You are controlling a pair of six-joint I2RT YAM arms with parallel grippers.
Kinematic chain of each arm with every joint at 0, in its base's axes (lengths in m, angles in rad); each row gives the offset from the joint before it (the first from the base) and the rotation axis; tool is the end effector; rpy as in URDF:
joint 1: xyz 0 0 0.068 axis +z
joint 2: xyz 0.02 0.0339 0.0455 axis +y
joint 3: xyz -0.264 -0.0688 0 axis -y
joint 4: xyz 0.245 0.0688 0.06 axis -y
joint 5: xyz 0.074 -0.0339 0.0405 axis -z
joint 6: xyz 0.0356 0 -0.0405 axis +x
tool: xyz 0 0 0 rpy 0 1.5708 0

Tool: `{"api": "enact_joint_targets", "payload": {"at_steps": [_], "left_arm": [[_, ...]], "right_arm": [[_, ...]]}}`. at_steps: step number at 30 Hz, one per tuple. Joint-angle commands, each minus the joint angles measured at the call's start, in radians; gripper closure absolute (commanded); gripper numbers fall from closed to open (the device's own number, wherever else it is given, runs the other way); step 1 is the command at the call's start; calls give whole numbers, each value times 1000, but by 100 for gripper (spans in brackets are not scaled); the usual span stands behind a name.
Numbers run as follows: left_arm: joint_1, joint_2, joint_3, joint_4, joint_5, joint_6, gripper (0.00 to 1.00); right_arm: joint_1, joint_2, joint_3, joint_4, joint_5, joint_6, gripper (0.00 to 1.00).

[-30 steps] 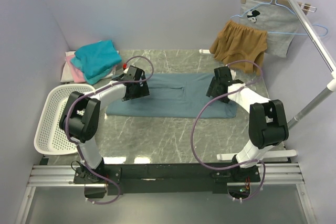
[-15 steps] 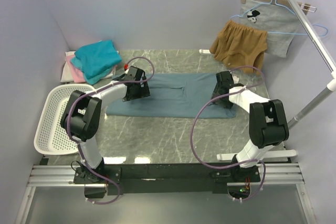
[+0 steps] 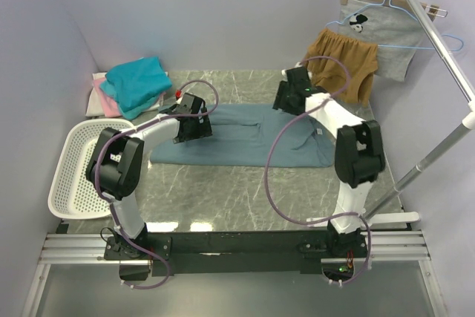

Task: Fold and stack the t-shirts
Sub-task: Fold the other side of the tshirt into a rectangle

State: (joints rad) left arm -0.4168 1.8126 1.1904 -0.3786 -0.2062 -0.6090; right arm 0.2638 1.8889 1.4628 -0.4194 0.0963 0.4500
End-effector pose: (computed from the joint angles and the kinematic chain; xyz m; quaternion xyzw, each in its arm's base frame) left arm 0.3468 -0.1456 0.1841 -0.1204 0.9474 -0.0512 0.2921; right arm 0.4093 0.1070 0.2357 0.1038 0.9282 0.0816 0.3477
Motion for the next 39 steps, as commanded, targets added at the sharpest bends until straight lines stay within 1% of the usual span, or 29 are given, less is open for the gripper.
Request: {"api": "enact_joint_targets", "payload": {"at_steps": [1, 7, 12, 17, 30, 33, 34, 36, 37, 39], "left_arm": [[-5, 10, 40, 12, 1, 18, 2], [-4, 11, 35, 14, -6, 18, 2], [-5, 16, 34, 15, -9, 20, 2], [-5, 17, 32, 14, -13, 23, 1], [-4, 24, 29, 14, -18, 23, 1], [-5, 25, 32, 10, -19, 25, 1], [-5, 25, 32, 12, -21, 23, 1], [-5, 27, 32, 10, -19, 23, 1], [-5, 28, 34, 10, -19, 23, 1], [-4, 31, 37, 10, -16, 23, 1]], "right_arm": [[66, 108, 117, -67, -17, -51, 33], [124, 203, 231, -102, 54, -74, 37], [137, 254, 260, -111, 54, -77, 38], [150, 294, 307, -162, 121, -79, 40], [158, 351, 370, -191, 112, -86, 47], [160, 354, 376, -196, 109, -89, 53], [161, 348, 375, -194, 112, -88, 62], [161, 335, 363, -173, 108, -94, 74], [163, 323, 351, -164, 105, -96, 83], [169, 317, 350, -156, 100, -103, 90]]}}
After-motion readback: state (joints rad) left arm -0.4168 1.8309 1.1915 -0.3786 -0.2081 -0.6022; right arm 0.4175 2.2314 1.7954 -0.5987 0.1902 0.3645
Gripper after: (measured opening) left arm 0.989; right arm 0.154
